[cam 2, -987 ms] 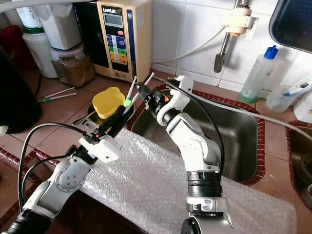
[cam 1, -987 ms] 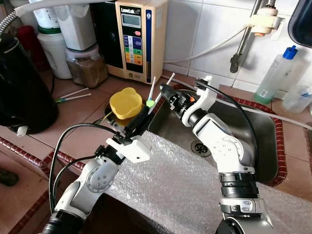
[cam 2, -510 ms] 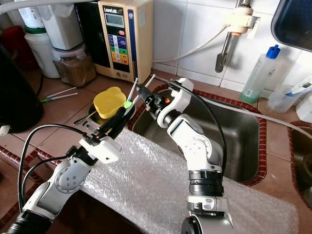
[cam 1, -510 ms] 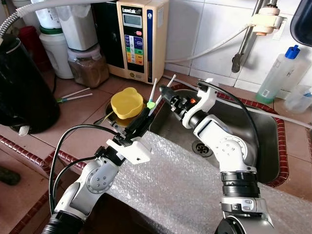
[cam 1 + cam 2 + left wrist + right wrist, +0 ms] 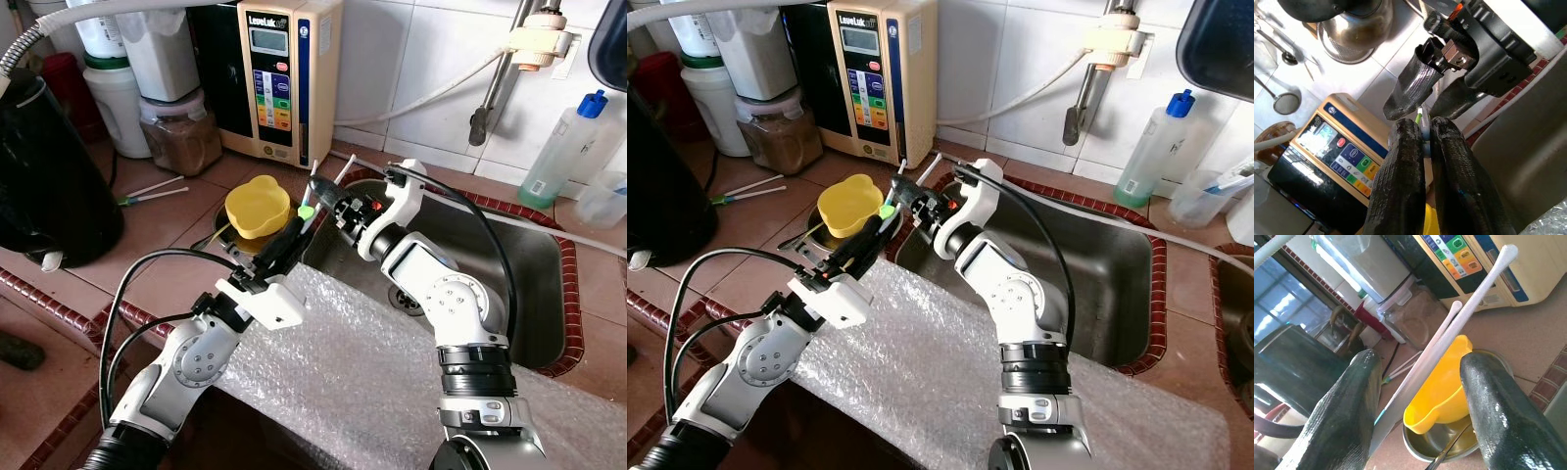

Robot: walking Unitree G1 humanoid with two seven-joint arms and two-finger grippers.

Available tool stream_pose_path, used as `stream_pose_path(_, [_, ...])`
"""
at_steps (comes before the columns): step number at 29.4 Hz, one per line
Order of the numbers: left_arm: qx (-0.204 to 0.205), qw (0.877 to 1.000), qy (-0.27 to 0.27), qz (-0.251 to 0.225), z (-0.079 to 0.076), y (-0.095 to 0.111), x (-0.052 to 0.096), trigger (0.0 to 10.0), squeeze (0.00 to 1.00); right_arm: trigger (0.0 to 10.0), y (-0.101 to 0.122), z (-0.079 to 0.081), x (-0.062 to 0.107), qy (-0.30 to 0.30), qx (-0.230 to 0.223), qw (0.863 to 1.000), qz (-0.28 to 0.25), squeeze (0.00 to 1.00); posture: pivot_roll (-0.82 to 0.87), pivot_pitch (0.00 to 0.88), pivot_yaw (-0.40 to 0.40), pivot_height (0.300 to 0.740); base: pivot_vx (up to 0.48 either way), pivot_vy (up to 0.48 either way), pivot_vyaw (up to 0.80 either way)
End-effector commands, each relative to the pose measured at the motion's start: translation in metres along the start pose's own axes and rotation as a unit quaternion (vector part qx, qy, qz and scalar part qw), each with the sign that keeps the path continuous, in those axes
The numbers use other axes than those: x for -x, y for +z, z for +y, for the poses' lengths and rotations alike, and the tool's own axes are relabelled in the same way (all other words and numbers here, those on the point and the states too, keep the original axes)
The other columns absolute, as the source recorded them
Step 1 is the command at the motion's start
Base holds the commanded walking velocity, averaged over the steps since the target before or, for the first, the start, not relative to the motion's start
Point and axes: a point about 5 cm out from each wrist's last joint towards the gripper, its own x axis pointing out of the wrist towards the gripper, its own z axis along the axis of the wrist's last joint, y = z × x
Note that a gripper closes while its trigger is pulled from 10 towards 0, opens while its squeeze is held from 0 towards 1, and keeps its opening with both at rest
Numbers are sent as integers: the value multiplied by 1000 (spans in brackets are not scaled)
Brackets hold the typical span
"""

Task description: Kitchen organization

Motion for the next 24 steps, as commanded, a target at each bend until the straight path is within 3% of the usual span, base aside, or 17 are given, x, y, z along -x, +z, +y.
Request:
stream_pose_path(1, [-1,1000,-2,-21,2,5,-4,10000,0,0,1,-3,-2,-14,7,1000,1,0,101,0,32,740,0,0,0])
stream_pose_path(24, [-4,1000,-9,-15,1,0,-6,10000,0,0,-4,-11,-2,-44,-5,999,-7,0,106,0,35,740,0,0,0])
